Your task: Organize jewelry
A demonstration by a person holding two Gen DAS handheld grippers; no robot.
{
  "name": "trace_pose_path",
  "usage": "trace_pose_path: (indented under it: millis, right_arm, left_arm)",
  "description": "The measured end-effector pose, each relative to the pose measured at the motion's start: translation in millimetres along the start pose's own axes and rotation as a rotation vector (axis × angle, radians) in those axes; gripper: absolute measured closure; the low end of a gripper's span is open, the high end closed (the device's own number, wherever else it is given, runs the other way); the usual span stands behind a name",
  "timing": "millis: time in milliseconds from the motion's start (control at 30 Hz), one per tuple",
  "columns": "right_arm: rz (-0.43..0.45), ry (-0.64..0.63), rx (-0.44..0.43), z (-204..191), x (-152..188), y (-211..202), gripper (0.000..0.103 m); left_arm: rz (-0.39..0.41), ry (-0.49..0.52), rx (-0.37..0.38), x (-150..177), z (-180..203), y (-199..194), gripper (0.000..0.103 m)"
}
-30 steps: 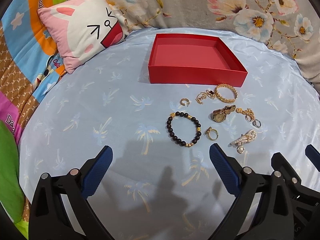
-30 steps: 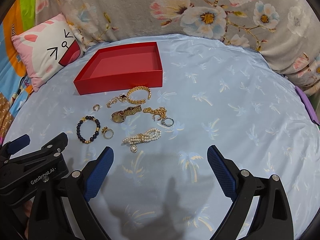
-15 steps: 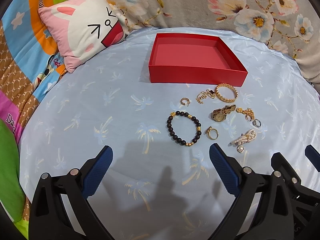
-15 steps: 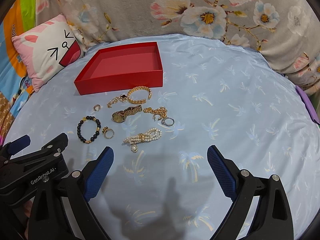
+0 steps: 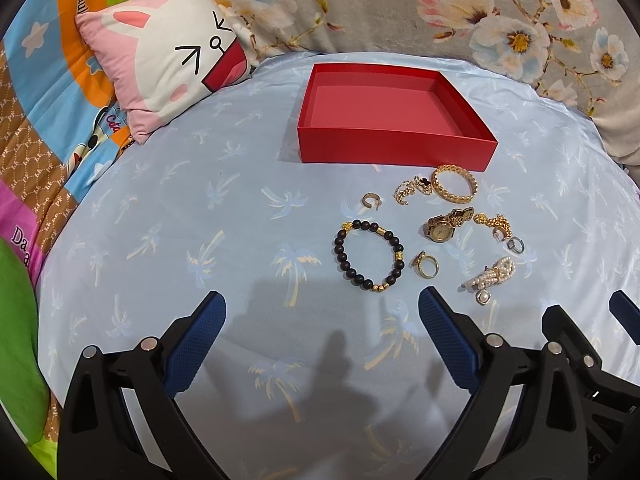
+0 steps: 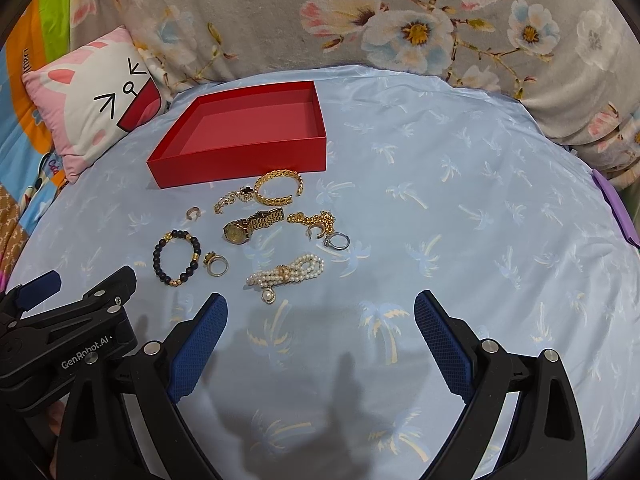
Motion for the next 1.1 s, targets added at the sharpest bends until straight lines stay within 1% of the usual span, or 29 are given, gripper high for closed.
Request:
trace_pose_path:
  millis: [100, 200, 267, 367, 467, 500, 700, 933, 967, 1033, 1100]
  right_arm:
    - [-0.002, -0.002, 0.001, -2.3, 2.1, 1.8, 0.010]
    - [-0.012, 0.015, -0.021, 1.2, 2.6, 9.3, 0.010]
    - [-0.029, 0.029, -0.034, 3.6, 3.4, 14.6, 0.010]
    - [-0.040, 0.035, -0.031, 7.4, 3.4, 19.4, 0.010]
    - [-0.051, 0.039, -0.033, 8.6, 3.1, 24.2, 0.010]
    - [-0.056, 0.039, -0.036, 8.6, 3.2, 25.9, 0.010]
    - [-0.061, 0.012, -0.020, 3.7, 1.8, 32.9, 0.010]
    - [-0.086, 0.024, -0.033, 7.0, -1.2, 45.0, 0.010]
    - [-0.091, 0.025, -0.034, 7.3, -1.5, 46.8, 0.010]
    - [-0.097, 0.027, -0.034, 6.9, -1.6, 49.5, 0.010]
    - [-0.099, 0.026, -0.033, 6.3, -1.8, 51.1, 0.010]
  left_arm:
    - [-0.011, -0.001, 0.008, 2.0, 0.0, 1.5, 0.008]
    - [-0.055, -0.006, 0.058, 7.6, 0.1, 10.8, 0.008]
    - [-0.076, -0.027, 0.076, 8.8, -5.0, 19.0, 0.008]
    - [-0.081, -0.074, 0.084, 8.4, -17.6, 26.0, 0.008]
    - [-0.084, -0.106, 0.065, 5.0, -28.4, 34.0, 0.008]
    - [-0.087, -0.115, 0.070, 4.0, -30.8, 36.4, 0.008]
    - [-0.112, -0.094, 0.079, -5.7, -28.3, 51.5, 0.008]
    - [-0.092, -0.052, 0.081, -19.4, -15.8, 62.5, 0.008]
    - [-0.092, -0.046, 0.080, -21.9, -14.3, 66.2, 0.009]
    - [-0.099, -0.043, 0.086, -25.1, -12.5, 73.1, 0.016]
    - [-0.123, -0.042, 0.099, -27.1, -9.7, 83.3, 0.027]
Point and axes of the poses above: each gripper's, at about its wrist camera, not at the fingertips, and y roughly the way its jaws point, z to its right, x to its underside, the point moved 9 cm from there along y, roughly the way its jaws point, and after that the axes turned 13 degrees about -z, right-handed, at the moved point
